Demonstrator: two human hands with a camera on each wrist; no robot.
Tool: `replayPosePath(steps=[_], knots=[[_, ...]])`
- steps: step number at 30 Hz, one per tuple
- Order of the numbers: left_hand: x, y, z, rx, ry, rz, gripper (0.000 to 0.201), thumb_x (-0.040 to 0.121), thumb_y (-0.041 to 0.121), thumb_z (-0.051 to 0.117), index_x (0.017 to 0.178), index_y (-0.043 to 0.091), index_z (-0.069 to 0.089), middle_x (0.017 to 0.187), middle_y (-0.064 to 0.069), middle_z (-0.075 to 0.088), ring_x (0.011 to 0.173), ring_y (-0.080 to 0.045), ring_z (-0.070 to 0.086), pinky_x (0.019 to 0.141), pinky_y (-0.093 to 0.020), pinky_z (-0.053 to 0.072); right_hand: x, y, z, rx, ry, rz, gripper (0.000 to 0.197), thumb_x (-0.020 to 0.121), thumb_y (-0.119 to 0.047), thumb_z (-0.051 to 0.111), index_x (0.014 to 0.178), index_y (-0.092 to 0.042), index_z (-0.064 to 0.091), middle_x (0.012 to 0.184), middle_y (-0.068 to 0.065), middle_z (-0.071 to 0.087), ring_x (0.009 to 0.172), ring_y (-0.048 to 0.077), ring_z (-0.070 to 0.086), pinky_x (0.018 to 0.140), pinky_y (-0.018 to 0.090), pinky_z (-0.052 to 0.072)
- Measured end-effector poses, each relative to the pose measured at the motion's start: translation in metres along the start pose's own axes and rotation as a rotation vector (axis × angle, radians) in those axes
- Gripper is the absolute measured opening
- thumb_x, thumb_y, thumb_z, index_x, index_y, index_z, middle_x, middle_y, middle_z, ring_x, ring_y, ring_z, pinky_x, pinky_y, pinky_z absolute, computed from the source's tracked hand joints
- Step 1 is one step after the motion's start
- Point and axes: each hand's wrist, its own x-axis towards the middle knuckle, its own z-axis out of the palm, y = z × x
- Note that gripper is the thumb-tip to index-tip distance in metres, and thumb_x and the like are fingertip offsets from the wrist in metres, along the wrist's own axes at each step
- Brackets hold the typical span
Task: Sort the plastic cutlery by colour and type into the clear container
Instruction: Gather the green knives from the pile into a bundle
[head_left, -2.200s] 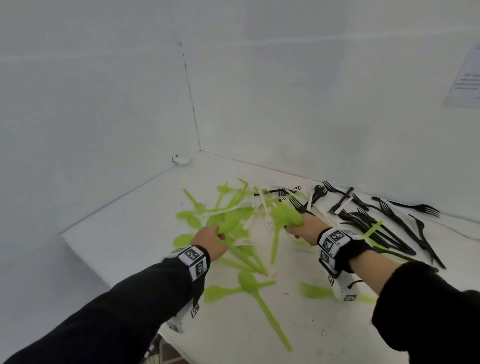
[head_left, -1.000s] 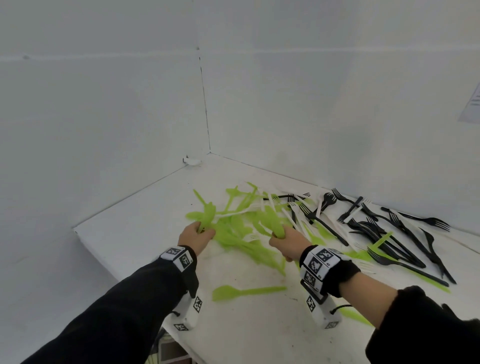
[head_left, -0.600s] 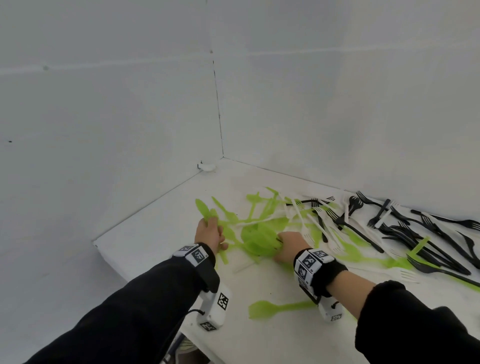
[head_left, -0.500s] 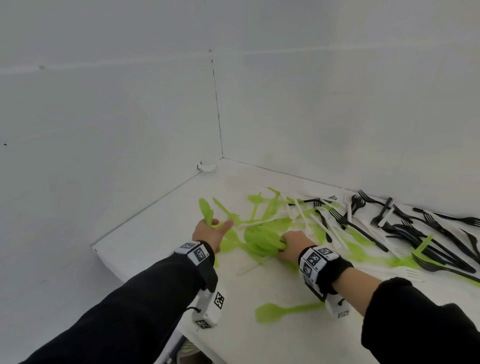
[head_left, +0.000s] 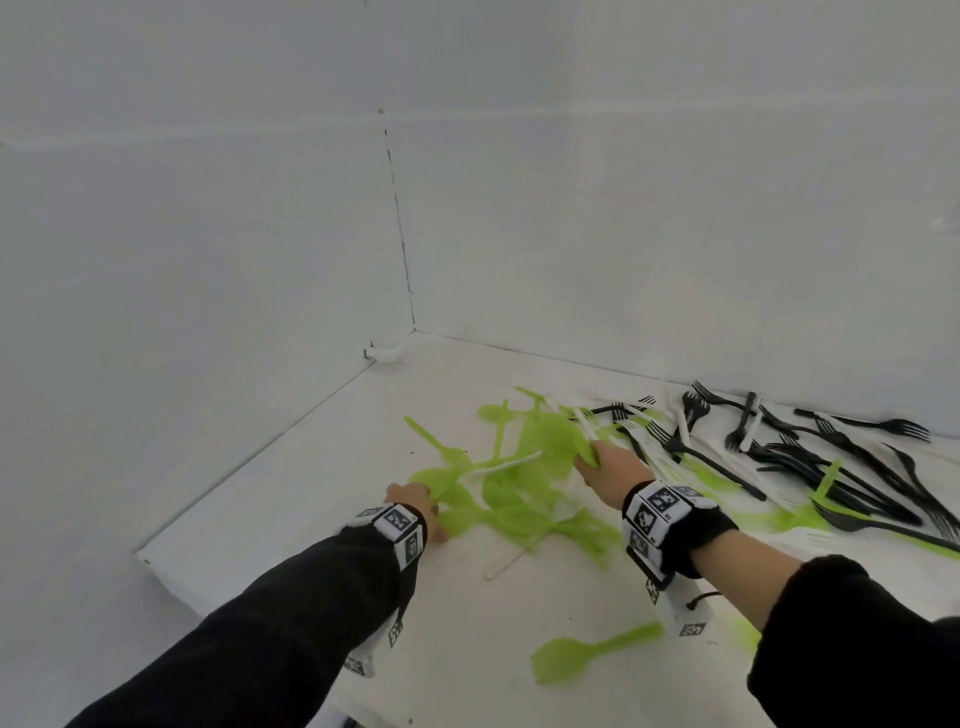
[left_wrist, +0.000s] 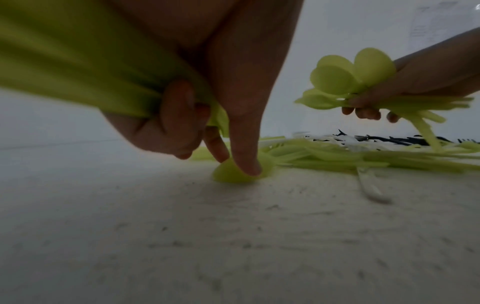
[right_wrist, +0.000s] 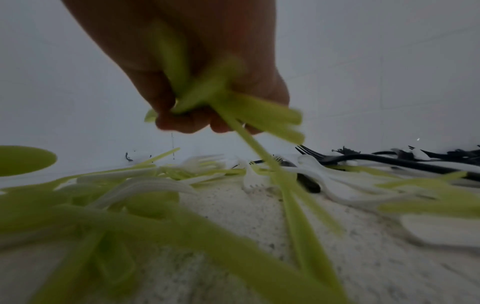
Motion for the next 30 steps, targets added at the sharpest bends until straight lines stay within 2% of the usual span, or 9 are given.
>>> replayPosePath(steps=[3, 5, 8, 12, 15, 18, 23, 26, 30], knots=[[0.005, 0.002, -0.003, -0.105, 0.004, 0.063, 0.058, 0.081, 0.029, 0.071, 0.13, 0.012, 0.046, 0.13, -0.004, 0.055, 0.121, -0.019, 0.052, 0.093, -0.022, 0.039, 0.001, -0.004, 0.002, 0.056, -0.011, 0.033, 0.045, 0.094, -0.04, 0.048, 0.119, -0.002, 0.047, 0.106, 0.013, 0.057, 0.104, 0.03, 0.058, 0.084, 0.031, 0.044], [0.005, 0.005, -0.009, -0.228, 0.004, 0.069, 0.045, 0.078, 0.031, 0.074, 0.115, 0.014, 0.054, 0.113, -0.004, 0.059, 0.11, -0.022, 0.057, 0.081, -0.024, 0.042, 0.0, -0.008, 0.005, 0.006, -0.036, 0.044, 0.056, 0.088, -0.044, 0.059, 0.124, -0.003, 0.048, 0.12, 0.012, 0.057, 0.113, 0.028, 0.054, 0.087, 0.028, 0.041], [0.007, 0.006, -0.014, -0.622, 0.083, 0.074, 0.034, 0.069, 0.033, 0.078, 0.089, 0.015, 0.058, 0.077, -0.001, 0.054, 0.079, -0.023, 0.051, 0.055, -0.025, 0.036, 0.003, -0.013, 0.013, -0.025, -0.071, 0.025, 0.051, 0.088, -0.039, 0.06, 0.123, -0.003, 0.05, 0.123, 0.013, 0.057, 0.113, 0.028, 0.055, 0.079, 0.029, 0.041], [0.003, 0.011, -0.019, -1.084, 0.24, 0.173, 0.023, 0.08, 0.016, 0.072, 0.102, 0.011, 0.066, 0.081, 0.002, 0.058, 0.067, -0.011, 0.049, 0.066, -0.023, 0.038, 0.007, -0.019, 0.022, -0.039, -0.149, -0.007, 0.062, 0.079, -0.039, 0.07, 0.128, -0.006, 0.051, 0.129, 0.009, 0.056, 0.122, 0.026, 0.051, 0.094, 0.028, 0.042], [0.003, 0.015, -0.02, -1.236, 0.33, 0.171, 0.013, 0.082, 0.022, 0.071, 0.092, 0.013, 0.069, 0.07, 0.006, 0.056, 0.059, -0.01, 0.045, 0.062, -0.024, 0.038, 0.003, -0.022, 0.022, -0.129, -0.21, -0.011, 0.086, 0.075, -0.036, 0.076, 0.143, -0.004, 0.033, 0.144, 0.008, 0.041, 0.134, 0.022, 0.04, 0.106, 0.028, 0.035], [0.005, 0.017, -0.02, -1.293, 0.395, 0.161, 0.016, 0.083, 0.033, 0.068, 0.074, 0.024, 0.06, 0.063, 0.005, 0.05, 0.058, -0.015, 0.043, 0.065, -0.029, 0.04, 0.004, -0.021, 0.023, -0.178, -0.195, -0.008, 0.074, 0.079, -0.034, 0.072, 0.139, -0.003, 0.039, 0.141, 0.01, 0.045, 0.126, 0.022, 0.047, 0.101, 0.028, 0.041], [0.009, 0.015, -0.021, -1.285, 0.535, 0.115, 0.032, 0.086, 0.041, 0.061, 0.067, 0.021, 0.045, 0.062, 0.001, 0.044, 0.065, -0.024, 0.045, 0.07, -0.034, 0.041, 0.006, -0.017, 0.011, -0.124, -0.165, -0.025, 0.049, 0.087, -0.03, 0.061, 0.128, -0.005, 0.05, 0.131, 0.012, 0.053, 0.119, 0.025, 0.051, 0.088, 0.027, 0.041], [0.008, 0.018, -0.022, -1.242, 0.545, 0.131, 0.038, 0.088, 0.041, 0.059, 0.064, 0.018, 0.04, 0.061, 0.001, 0.042, 0.062, -0.021, 0.042, 0.062, -0.031, 0.037, 0.013, -0.013, 0.007, 0.011, -0.114, -0.03, 0.043, 0.088, -0.027, 0.059, 0.124, -0.006, 0.05, 0.118, 0.008, 0.063, 0.11, 0.025, 0.056, 0.084, 0.026, 0.042], [0.009, 0.024, -0.018, -1.351, 0.452, 0.11, 0.031, 0.092, 0.041, 0.053, 0.077, 0.014, 0.049, 0.07, -0.001, 0.048, 0.063, -0.027, 0.051, 0.057, -0.03, 0.051, 0.009, -0.02, 0.004, 0.218, -0.066, -0.059, 0.028, 0.096, -0.033, 0.047, 0.103, -0.006, 0.046, 0.088, 0.002, 0.06, 0.081, 0.021, 0.053, 0.073, 0.025, 0.038]])
